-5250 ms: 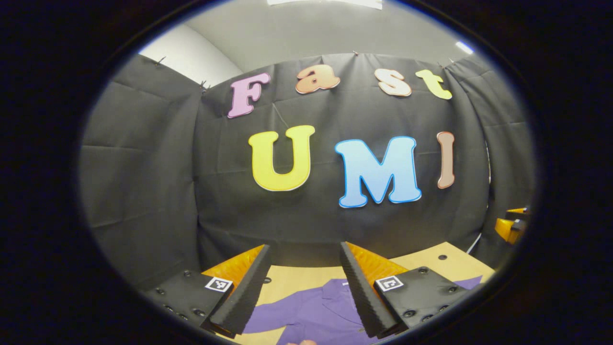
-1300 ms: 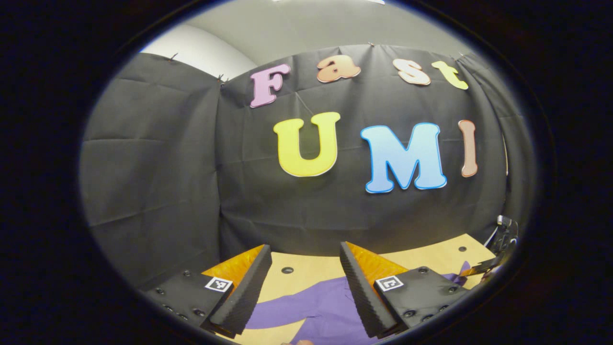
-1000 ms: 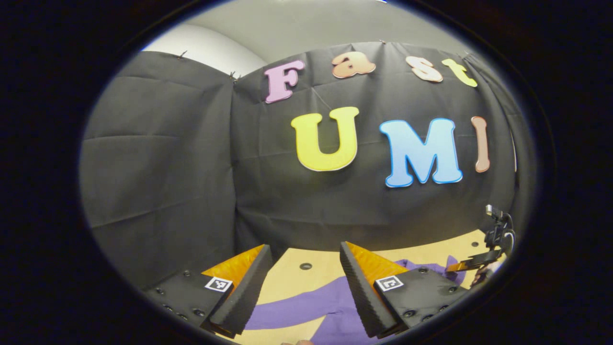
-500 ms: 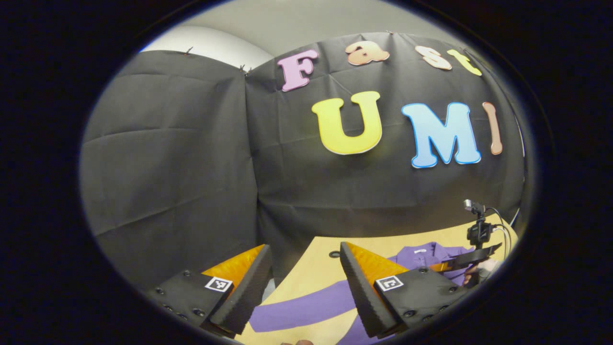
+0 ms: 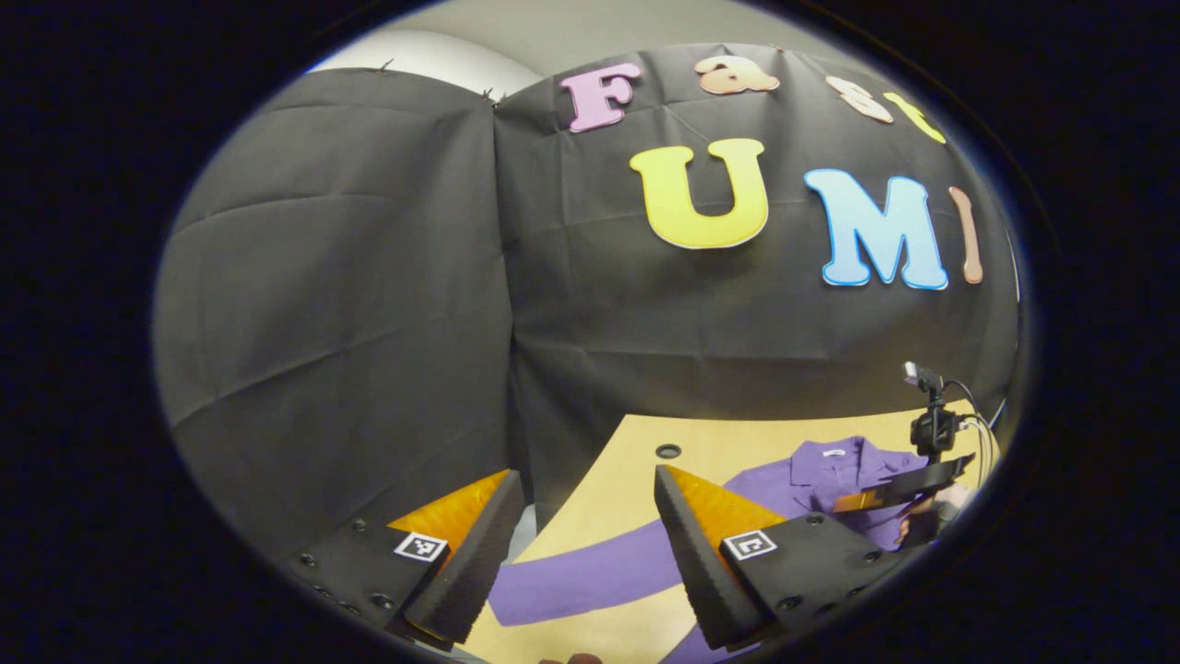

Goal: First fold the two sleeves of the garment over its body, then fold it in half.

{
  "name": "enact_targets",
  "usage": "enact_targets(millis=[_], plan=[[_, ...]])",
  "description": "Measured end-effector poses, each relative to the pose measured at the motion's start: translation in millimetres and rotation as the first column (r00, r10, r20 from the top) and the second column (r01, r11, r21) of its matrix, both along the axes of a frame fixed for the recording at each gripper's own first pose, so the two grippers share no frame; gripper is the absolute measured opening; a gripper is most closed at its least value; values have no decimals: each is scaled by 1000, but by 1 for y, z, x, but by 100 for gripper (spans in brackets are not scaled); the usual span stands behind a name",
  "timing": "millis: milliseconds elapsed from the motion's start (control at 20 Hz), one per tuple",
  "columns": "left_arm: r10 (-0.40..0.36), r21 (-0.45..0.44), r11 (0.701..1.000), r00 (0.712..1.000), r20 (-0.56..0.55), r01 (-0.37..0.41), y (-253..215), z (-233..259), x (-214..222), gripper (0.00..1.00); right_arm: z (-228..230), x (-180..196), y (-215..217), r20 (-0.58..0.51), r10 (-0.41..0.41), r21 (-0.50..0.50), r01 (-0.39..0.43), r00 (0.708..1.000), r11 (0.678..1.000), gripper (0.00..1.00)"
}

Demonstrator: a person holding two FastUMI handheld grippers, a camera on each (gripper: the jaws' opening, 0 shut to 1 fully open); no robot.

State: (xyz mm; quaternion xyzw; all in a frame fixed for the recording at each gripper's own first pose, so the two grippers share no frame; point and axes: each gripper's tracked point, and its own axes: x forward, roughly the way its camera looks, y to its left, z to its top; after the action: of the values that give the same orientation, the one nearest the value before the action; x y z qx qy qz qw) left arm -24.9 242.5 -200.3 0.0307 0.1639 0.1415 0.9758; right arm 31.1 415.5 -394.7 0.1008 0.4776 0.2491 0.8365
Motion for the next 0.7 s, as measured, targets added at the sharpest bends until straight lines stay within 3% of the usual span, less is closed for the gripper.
enact_targets(millis=[50,250,300,400,650,700], plan=[[6,0,1000,1000,-12,-6,3,-7,-1,89,3,-2,-2,1,-1,-1,1,1000,1000,4],[15,-7,1000,999,-48,-15,18,-34,0,89,3,-2,-7,27,8,-28,-7,1000,1000,5],[17,-12,1000,998,-60,-18,22,-43,-1,89,5,-3,-11,37,15,-40,-13,999,999,12],[25,-24,999,996,-90,-27,30,-66,0,89,9,-6,-21,61,32,-61,-29,998,998,12],[62,-52,996,981,-181,-73,52,-136,-4,89,16,-31,-72,89,64,-130,-52,994,990,12],[70,-60,995,977,-200,-83,58,-149,-2,97,16,-37,-83,88,66,-146,-53,994,988,12]])
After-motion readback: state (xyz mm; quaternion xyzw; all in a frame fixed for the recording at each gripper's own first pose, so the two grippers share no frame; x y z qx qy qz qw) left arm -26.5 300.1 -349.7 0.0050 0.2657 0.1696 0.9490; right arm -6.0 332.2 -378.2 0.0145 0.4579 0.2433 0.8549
